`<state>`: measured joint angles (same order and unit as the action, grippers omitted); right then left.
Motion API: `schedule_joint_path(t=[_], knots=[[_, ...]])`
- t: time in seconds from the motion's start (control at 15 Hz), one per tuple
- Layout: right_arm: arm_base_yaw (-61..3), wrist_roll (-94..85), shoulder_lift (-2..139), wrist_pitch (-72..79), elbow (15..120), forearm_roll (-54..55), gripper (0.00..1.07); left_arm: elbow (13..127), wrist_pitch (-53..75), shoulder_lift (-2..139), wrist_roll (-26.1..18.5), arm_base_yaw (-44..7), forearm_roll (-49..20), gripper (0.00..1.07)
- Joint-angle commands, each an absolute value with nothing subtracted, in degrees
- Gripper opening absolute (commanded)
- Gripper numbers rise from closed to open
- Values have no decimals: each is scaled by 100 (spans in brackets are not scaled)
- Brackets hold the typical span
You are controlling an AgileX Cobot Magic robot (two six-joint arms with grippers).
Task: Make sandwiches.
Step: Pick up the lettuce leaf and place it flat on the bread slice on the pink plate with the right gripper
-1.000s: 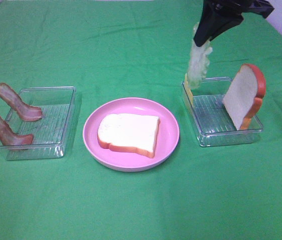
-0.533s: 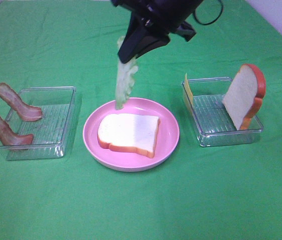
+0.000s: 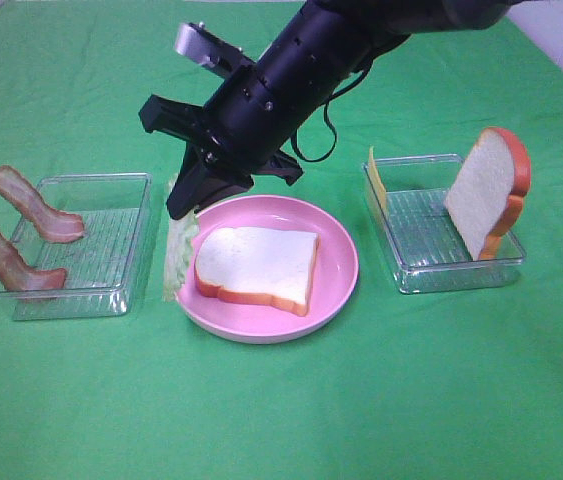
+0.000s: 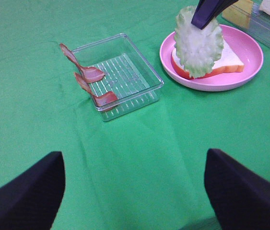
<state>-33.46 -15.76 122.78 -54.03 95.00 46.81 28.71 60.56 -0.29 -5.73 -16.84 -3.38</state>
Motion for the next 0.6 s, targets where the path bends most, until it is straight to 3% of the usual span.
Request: schedule_joint_path(t=[0.07,0.6], knots=[[-3272,-1673,12508,-5231,9465,4721,0,2859,5993,-138,-544,-1713,-344,76],[-3128,-498,12634,-4979,9465,2722,0,2859,5993,-138,-544,-1713,-344,76]])
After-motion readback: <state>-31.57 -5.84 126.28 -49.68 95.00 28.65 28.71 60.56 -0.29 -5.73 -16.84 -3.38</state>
